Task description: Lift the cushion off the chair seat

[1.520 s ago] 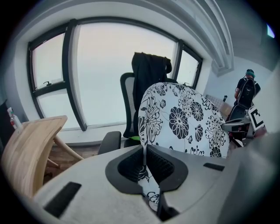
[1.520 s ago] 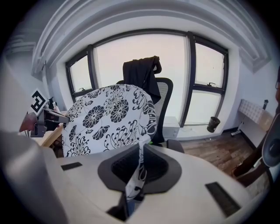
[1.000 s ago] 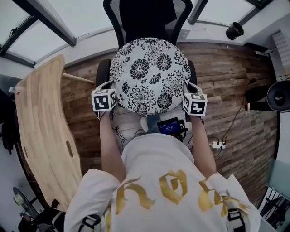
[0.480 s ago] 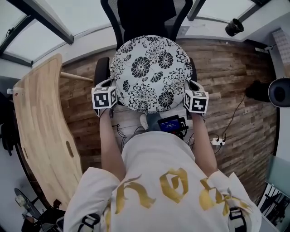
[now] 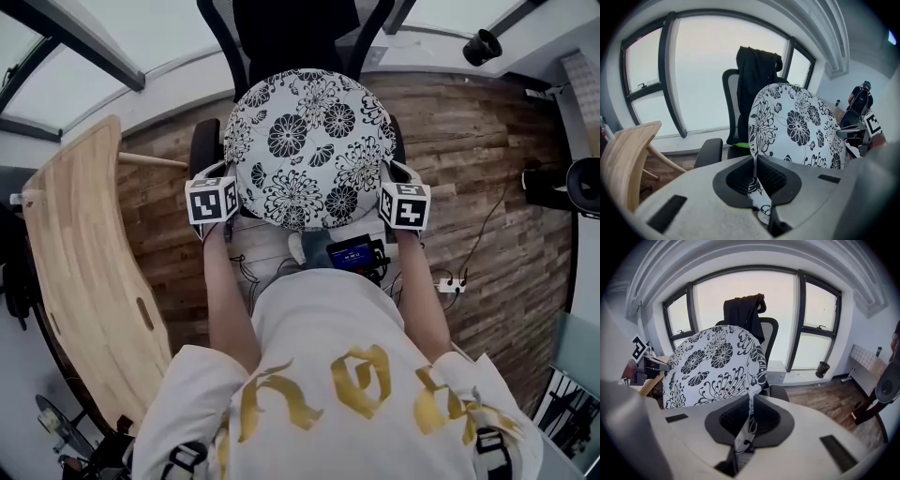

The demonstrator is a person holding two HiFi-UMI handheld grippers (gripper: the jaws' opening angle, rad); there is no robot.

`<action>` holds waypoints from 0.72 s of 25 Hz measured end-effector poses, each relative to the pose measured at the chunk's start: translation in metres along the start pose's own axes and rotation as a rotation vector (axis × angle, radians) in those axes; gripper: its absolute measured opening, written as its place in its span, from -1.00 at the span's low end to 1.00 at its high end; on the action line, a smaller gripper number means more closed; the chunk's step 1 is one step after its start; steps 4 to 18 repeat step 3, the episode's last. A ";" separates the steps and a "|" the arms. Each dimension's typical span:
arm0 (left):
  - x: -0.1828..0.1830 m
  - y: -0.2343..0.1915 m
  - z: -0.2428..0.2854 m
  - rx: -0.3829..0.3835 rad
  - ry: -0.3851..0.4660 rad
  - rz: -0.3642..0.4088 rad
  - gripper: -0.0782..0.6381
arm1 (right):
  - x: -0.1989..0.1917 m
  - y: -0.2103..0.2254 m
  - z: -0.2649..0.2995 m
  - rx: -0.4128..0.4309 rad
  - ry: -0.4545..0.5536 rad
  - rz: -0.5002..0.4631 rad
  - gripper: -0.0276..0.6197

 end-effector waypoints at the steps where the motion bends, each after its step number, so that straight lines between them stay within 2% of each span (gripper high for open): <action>1: 0.000 0.000 0.002 -0.001 -0.002 0.000 -0.72 | 0.000 0.001 0.001 0.000 -0.001 -0.001 -0.83; 18: 0.000 0.000 0.006 -0.005 -0.006 -0.001 -0.72 | 0.001 0.002 0.004 -0.001 -0.003 -0.002 -0.83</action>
Point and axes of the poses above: the fingertips, and each gripper's own axes: z forward along the fingers, y to its right, x out of its top, the point moved 7 cm from there along -z, backward along the fingers
